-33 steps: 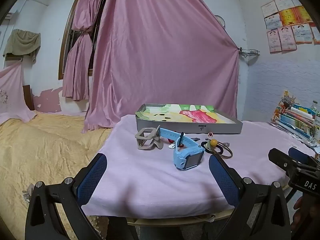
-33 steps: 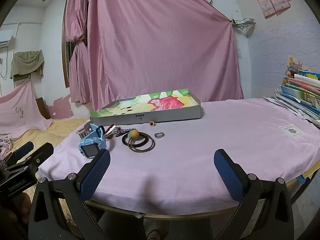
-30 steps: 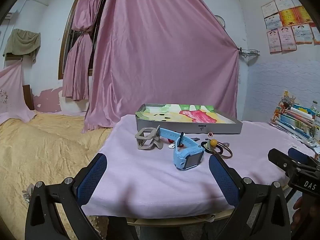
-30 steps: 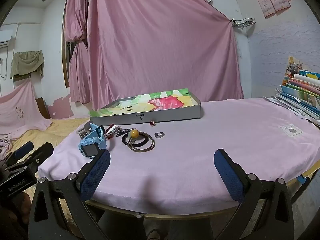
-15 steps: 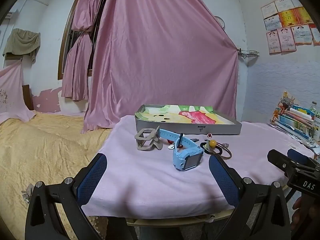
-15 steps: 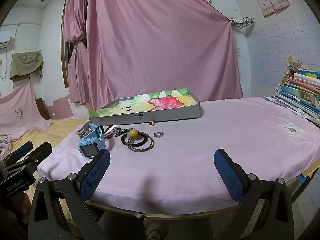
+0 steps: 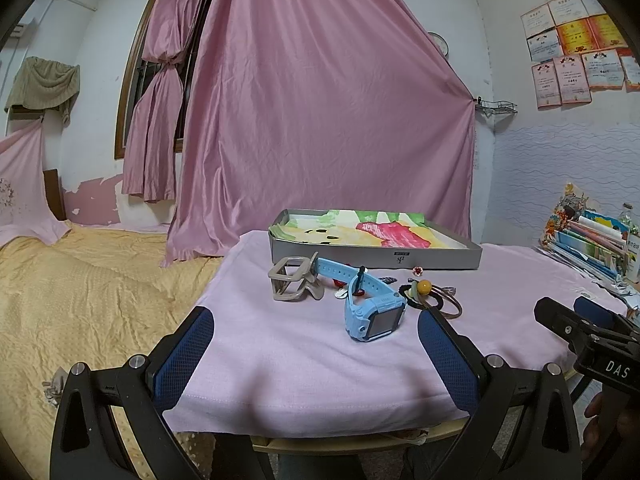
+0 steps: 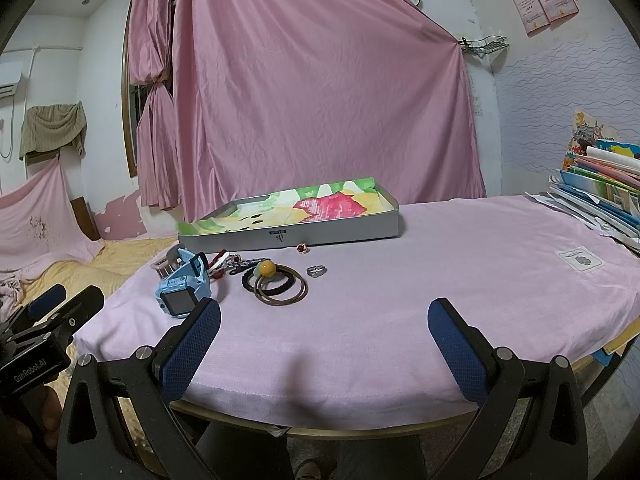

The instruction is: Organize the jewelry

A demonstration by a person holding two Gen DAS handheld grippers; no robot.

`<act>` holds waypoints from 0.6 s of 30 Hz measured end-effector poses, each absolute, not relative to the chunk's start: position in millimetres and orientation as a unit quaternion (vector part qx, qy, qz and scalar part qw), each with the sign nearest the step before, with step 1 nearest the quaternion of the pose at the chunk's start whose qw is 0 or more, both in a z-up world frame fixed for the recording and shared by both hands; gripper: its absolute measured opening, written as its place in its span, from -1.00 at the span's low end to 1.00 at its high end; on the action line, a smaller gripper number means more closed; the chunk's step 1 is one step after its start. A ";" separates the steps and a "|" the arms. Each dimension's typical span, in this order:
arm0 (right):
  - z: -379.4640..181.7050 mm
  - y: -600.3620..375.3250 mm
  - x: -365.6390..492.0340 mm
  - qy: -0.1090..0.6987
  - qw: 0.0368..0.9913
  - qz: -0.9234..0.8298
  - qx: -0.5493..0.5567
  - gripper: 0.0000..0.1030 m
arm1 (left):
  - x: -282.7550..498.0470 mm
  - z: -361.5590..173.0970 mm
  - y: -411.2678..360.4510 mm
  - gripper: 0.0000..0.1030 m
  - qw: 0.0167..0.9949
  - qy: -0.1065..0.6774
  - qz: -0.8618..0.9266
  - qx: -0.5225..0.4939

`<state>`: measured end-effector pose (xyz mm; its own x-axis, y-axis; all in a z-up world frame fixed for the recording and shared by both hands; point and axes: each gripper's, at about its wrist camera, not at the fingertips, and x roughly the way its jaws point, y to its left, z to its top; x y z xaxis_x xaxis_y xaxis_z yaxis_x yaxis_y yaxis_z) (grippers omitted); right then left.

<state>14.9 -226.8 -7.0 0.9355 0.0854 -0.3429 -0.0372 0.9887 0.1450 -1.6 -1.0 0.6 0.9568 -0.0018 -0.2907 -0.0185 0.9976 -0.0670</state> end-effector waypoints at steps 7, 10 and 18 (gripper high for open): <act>-6.9 -227.0 14.9 0.177 0.981 0.031 0.068 0.98 | 1.6 1.3 -3.8 0.99 0.988 0.148 0.004 -0.034; -7.1 -226.9 14.9 0.176 0.981 0.031 0.068 0.98 | 3.3 1.6 -4.4 0.99 0.988 0.149 0.004 -0.034; -7.6 -226.7 15.3 0.176 0.981 0.031 0.068 0.98 | 3.9 0.6 -6.1 0.99 0.988 0.149 0.003 -0.034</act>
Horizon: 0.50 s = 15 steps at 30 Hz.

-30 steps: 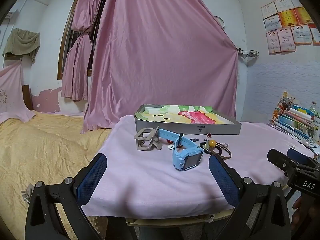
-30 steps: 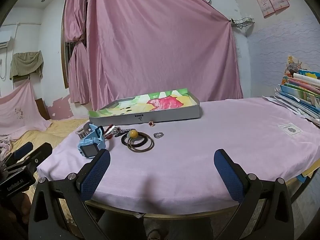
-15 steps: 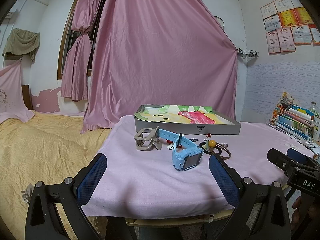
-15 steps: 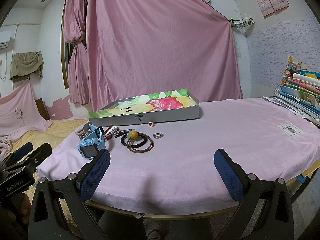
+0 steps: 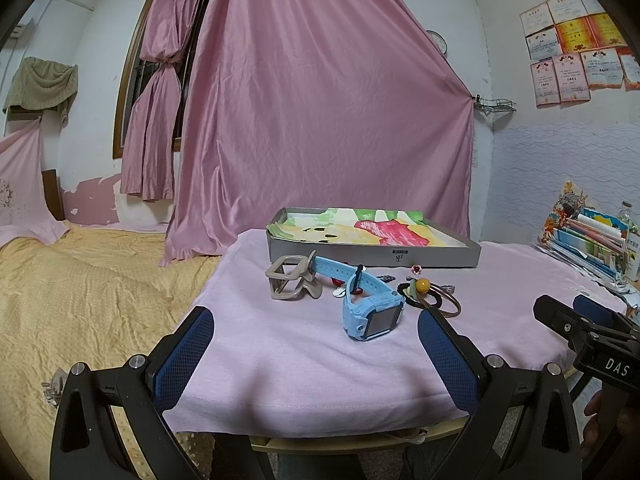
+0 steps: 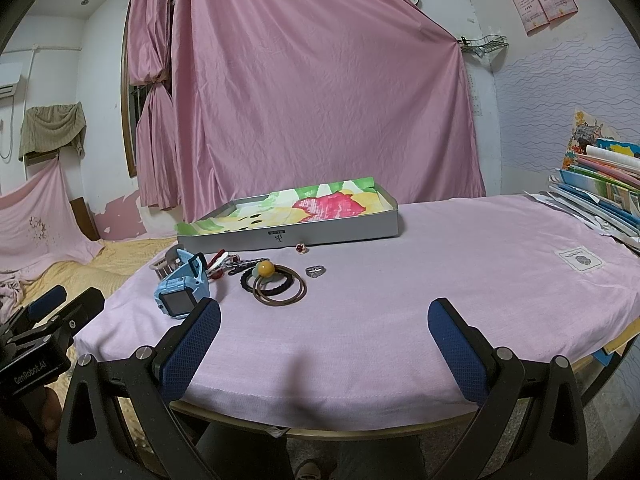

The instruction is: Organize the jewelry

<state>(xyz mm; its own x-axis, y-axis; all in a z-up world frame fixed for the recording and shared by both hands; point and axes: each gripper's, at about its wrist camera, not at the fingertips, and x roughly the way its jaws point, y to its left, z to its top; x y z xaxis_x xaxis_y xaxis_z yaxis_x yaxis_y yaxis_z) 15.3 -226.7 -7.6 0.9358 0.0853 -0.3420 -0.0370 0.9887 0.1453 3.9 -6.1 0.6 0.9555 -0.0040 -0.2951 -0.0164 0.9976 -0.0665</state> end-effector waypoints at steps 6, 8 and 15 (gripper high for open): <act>-7.6 -227.6 16.3 0.179 0.981 0.031 0.069 0.98 | 1.1 0.0 -7.0 0.99 0.988 0.149 0.003 -0.034; -7.7 -227.5 16.5 0.179 0.981 0.031 0.068 0.98 | 1.1 0.0 -7.0 0.99 0.988 0.150 0.003 -0.034; -7.8 -227.9 16.7 0.179 0.981 0.031 0.068 0.98 | 1.7 -1.2 -5.7 0.99 0.988 0.150 0.001 -0.034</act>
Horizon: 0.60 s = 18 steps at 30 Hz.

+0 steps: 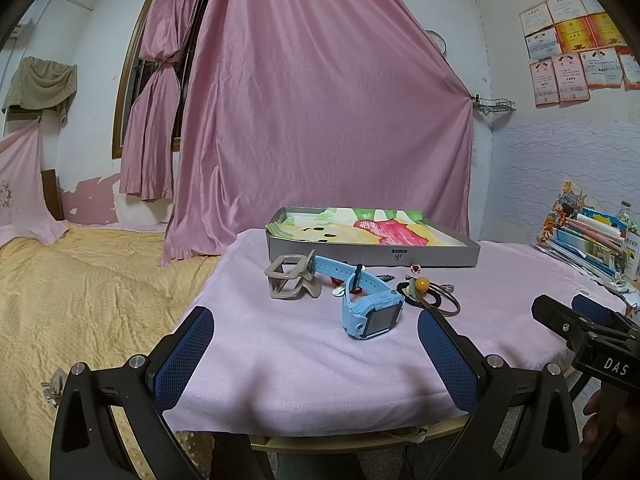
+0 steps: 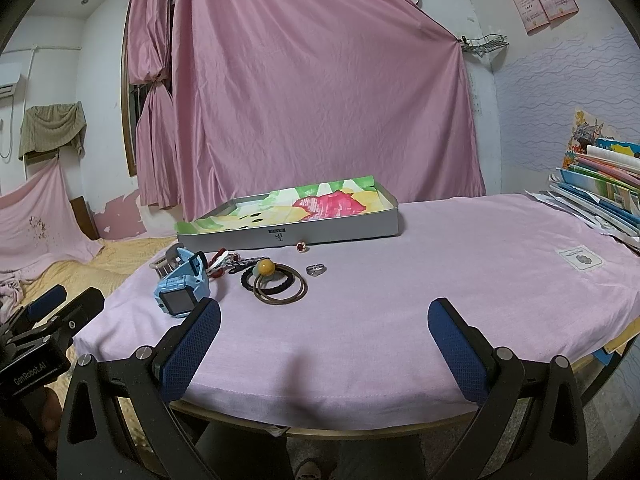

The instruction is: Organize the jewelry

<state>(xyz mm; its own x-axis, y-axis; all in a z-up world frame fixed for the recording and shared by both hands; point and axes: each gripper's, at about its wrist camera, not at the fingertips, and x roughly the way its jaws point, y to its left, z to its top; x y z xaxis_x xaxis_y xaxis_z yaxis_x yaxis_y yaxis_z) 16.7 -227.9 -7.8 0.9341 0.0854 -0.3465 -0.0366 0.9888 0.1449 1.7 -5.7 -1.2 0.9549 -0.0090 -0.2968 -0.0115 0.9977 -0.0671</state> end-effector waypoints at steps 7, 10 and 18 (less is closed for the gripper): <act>-7.7 -227.6 16.6 0.179 0.981 0.031 0.068 0.98 | 1.7 -1.0 -5.4 0.99 0.988 0.151 0.001 -0.034; -7.7 -227.5 16.4 0.179 0.981 0.031 0.068 0.98 | 1.5 -0.9 -5.5 0.99 0.988 0.151 0.001 -0.034; -8.6 -228.2 17.7 0.181 0.980 0.032 0.069 0.98 | 1.4 -1.1 -5.3 0.99 0.988 0.151 0.001 -0.035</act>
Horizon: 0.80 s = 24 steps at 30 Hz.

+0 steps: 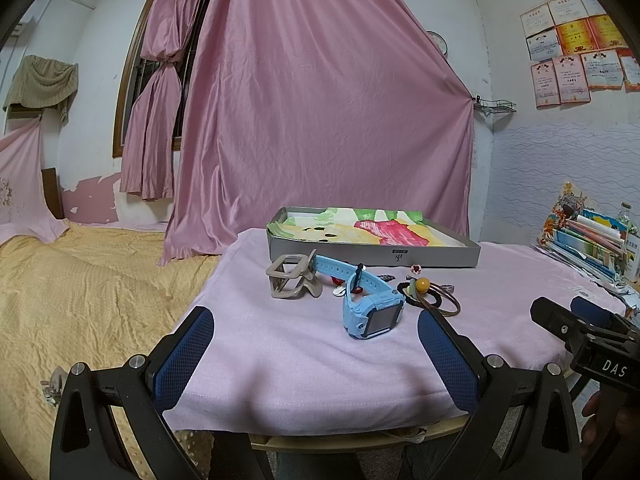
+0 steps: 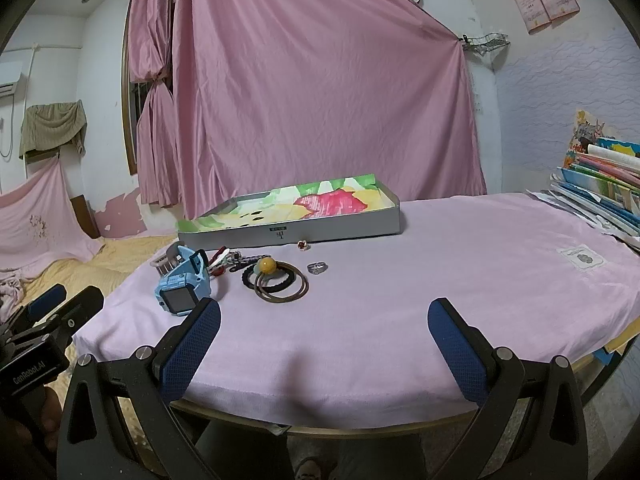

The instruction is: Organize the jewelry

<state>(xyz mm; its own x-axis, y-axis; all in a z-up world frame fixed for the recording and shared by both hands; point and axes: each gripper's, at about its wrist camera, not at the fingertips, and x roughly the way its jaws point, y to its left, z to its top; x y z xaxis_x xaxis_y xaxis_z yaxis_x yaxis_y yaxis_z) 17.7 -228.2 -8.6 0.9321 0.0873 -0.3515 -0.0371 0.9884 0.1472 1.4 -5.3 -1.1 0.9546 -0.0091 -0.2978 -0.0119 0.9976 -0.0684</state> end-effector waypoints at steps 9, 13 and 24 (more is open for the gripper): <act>-10.6 -226.6 18.4 0.185 0.980 0.032 0.069 0.98 | 0.7 -1.8 -4.4 0.99 0.987 0.153 0.001 -0.037; -12.7 -225.9 20.3 0.186 0.979 0.035 0.072 0.98 | 0.4 -2.7 -3.7 0.99 0.987 0.155 -0.002 -0.041; -6.0 -232.4 19.8 0.152 0.985 0.035 0.072 0.98 | 11.5 -6.6 -0.7 0.99 0.985 0.166 -0.011 -0.051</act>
